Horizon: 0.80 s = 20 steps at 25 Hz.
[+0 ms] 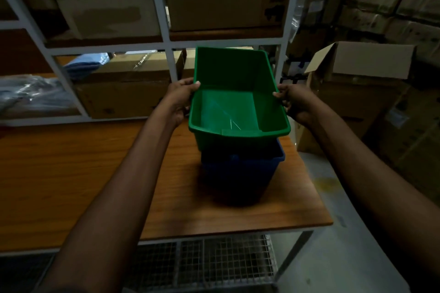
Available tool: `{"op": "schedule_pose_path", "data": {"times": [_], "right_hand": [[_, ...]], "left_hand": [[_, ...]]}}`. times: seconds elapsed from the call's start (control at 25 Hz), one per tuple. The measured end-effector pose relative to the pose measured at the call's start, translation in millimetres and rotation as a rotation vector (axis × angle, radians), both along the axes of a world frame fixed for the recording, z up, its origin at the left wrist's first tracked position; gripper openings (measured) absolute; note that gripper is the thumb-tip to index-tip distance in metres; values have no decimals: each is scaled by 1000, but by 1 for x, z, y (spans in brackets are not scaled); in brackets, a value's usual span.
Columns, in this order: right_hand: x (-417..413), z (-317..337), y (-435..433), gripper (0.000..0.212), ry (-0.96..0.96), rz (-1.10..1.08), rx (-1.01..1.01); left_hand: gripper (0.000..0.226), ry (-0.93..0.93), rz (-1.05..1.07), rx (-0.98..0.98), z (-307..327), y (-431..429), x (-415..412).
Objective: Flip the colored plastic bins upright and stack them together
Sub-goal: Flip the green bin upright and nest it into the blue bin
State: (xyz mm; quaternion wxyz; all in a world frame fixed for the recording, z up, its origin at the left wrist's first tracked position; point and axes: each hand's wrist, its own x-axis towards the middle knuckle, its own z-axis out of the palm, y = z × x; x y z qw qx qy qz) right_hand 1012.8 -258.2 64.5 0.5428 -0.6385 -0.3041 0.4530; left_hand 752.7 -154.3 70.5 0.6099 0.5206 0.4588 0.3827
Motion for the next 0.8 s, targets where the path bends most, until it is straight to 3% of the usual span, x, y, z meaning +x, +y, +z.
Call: {"op": "schedule_pose_path", "data": {"times": [0.36, 0.52, 0.68, 0.8], "right_hand": [[12, -8, 13, 47, 127, -48, -32], [11, -9, 13, 44, 117, -50, -60], [8, -22, 16, 28, 82, -21, -128], [7, -36, 16, 32, 74, -42, -155]], "left_hand": [[28, 26, -17, -73, -8, 4, 8], [30, 65, -4, -97, -18, 9, 11], [28, 102, 11, -151, -25, 6, 11], [25, 138, 4, -203, -32, 4, 12]]}}
